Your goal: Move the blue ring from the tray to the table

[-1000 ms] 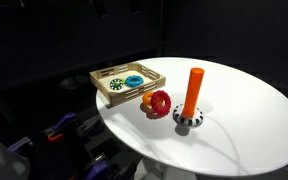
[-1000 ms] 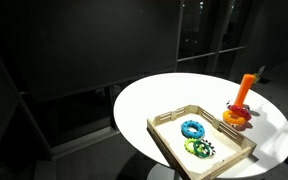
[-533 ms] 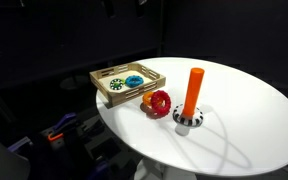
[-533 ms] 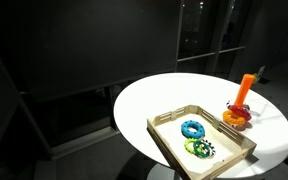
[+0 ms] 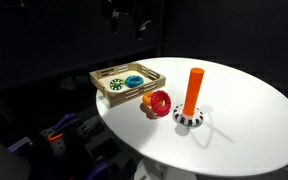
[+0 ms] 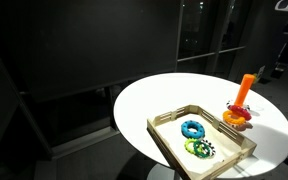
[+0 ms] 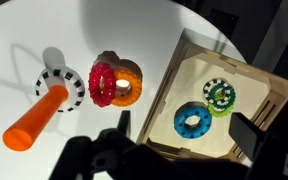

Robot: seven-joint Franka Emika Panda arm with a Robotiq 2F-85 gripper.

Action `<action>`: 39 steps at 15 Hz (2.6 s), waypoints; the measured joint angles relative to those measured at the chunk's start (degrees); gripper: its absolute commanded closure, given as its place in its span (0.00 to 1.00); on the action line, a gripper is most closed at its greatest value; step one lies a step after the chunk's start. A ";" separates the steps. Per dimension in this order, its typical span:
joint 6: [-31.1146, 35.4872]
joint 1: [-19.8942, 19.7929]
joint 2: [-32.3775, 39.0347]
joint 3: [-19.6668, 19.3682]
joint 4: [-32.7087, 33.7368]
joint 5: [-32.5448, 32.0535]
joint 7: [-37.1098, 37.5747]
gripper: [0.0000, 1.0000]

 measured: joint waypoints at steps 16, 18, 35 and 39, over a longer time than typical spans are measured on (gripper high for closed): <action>5.38 -0.04 10.07 5.76 2.76 -0.19 6.15 0.00; 7.44 0.14 11.41 5.76 2.78 0.02 6.13 0.00; 27.31 3.13 38.28 9.11 12.57 3.97 5.86 0.00; 27.32 2.44 43.56 9.10 15.79 3.12 5.88 0.00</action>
